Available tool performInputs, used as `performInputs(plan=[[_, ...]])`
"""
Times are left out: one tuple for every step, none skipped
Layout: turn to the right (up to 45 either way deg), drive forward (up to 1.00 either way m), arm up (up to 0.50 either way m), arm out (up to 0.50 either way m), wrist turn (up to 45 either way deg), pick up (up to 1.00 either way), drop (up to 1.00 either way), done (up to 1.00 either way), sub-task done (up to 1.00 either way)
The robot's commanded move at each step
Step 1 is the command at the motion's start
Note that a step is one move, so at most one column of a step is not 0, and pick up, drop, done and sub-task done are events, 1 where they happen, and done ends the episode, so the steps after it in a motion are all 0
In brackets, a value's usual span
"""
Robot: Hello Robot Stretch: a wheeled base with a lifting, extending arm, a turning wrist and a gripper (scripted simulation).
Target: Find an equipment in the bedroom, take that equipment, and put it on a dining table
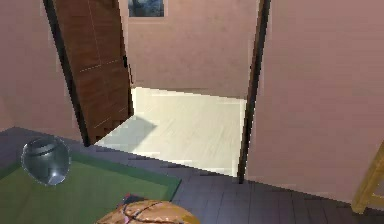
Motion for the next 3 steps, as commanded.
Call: performInputs(plan=[[-21.0,0.00,0.00,0.00,0.0,0.00,0.00,0.00,0.00],[45.0,0.00,0.00,0.00,0.0,0.00,0.00,0.00,0.00],[45.0,0.00,0.00,0.00,0.0,0.00,0.00,0.00,0.00]])
